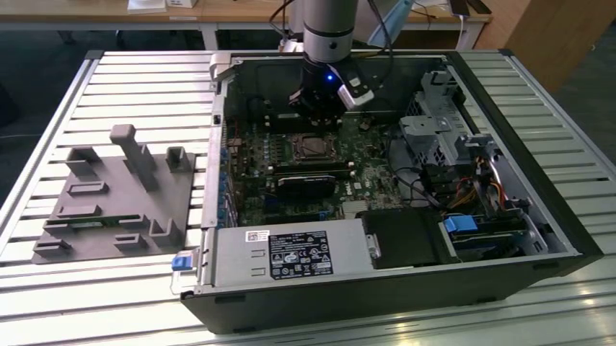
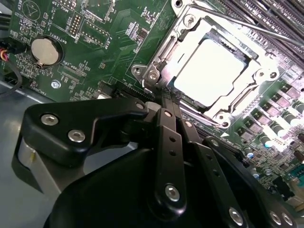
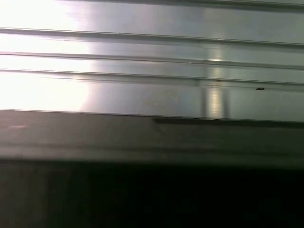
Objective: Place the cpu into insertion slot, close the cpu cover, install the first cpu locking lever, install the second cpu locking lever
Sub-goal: 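Install the first cpu locking lever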
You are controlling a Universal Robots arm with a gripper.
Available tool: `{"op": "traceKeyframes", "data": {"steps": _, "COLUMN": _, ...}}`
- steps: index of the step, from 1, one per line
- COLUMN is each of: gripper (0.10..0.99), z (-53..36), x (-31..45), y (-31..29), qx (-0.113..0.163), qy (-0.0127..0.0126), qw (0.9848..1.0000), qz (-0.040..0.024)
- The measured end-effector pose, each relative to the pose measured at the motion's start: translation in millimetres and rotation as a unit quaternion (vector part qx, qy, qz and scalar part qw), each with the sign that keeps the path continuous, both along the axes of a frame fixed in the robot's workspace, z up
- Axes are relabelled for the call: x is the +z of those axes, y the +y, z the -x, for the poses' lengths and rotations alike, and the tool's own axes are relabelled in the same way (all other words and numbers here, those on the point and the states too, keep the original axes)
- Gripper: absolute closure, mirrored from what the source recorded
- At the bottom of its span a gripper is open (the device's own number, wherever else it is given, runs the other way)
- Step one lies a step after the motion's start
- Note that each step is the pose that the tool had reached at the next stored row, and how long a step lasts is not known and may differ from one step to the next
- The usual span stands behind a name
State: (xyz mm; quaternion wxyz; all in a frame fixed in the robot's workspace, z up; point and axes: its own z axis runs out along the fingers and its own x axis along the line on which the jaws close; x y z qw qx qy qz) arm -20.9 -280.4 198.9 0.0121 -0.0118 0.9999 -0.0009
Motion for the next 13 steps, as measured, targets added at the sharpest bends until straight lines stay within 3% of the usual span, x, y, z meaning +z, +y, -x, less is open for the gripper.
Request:
{"op": "traceKeyframes", "data": {"steps": 10, "gripper": 0.98, "z": -0.3, "x": -1.8, "y": 5.6, "qx": 0.0, "qy": 0.0002, "qw": 1.0, "qz": 0.0023}}
{"op": "traceKeyframes", "data": {"steps": 13, "gripper": 0.98, "z": -0.5, "x": 1.2, "y": 5.9, "qx": 0.0, "qy": 0.0, "qw": 1.0, "qz": 0.0019}}
